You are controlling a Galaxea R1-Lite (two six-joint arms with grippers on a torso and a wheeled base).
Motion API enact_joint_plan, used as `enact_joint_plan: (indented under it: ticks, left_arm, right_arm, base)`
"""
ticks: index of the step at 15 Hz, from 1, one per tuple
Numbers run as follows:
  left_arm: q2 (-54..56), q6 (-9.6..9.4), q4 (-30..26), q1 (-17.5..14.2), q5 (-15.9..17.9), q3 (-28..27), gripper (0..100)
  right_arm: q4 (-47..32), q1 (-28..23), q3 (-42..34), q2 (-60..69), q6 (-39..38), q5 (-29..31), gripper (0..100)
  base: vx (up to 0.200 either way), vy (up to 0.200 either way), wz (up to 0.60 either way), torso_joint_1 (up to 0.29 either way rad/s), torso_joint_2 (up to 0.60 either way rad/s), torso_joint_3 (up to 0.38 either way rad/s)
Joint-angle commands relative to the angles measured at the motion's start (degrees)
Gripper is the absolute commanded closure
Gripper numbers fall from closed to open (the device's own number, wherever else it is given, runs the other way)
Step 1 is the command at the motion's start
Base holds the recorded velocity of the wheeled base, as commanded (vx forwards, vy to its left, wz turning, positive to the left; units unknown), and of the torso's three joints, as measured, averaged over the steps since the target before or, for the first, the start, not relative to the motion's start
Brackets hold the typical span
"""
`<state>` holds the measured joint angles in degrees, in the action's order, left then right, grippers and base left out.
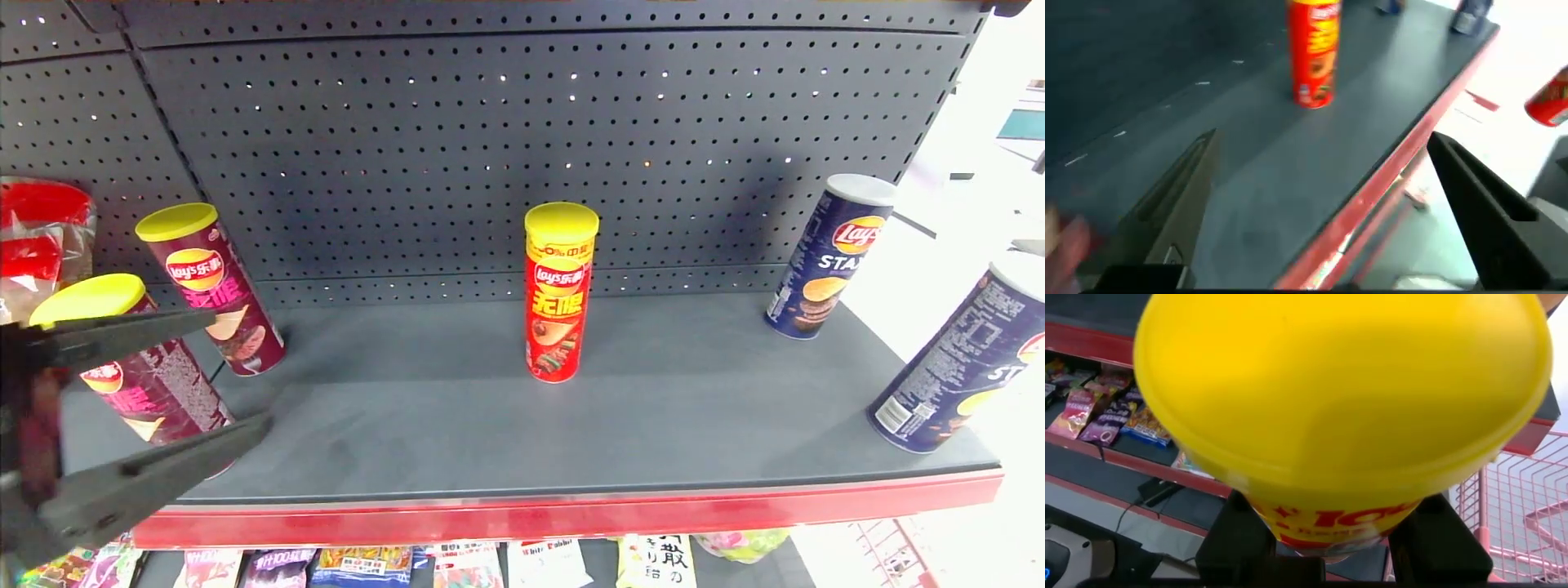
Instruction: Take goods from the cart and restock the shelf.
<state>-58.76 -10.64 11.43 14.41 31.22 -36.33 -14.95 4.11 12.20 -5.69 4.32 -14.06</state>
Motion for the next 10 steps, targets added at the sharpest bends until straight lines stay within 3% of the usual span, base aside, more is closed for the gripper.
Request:
enact_joint_plan:
  ticks: [1, 5, 10]
  left_arm:
    - [-24.6, -1.57, 8.8, 7.5, 2.4, -8.4, 0]
    - [-35.7, -1.49, 19.9, 10.1, 3.8, -11.1, 0]
    - [-44.5, -0.34, 22.8, 11.2, 4.3, -20.0, 0]
  right_arm:
    - [0.0, 0.0, -0.2, 0.2, 0.0, 0.1, 100]
    - [0.0, 0.0, -0.2, 0.2, 0.0, 0.6, 100]
    - [-0.1, -0.1, -0.2, 0.2, 0.0, 1.2, 100]
  base:
    - [0.000, 0.000, 0.00, 0.000, 0.00, 0.000]
    - [0.000, 0.000, 0.00, 0.000, 0.00, 0.000]
    - [0.000, 0.000, 0.00, 0.000, 0.00, 0.000]
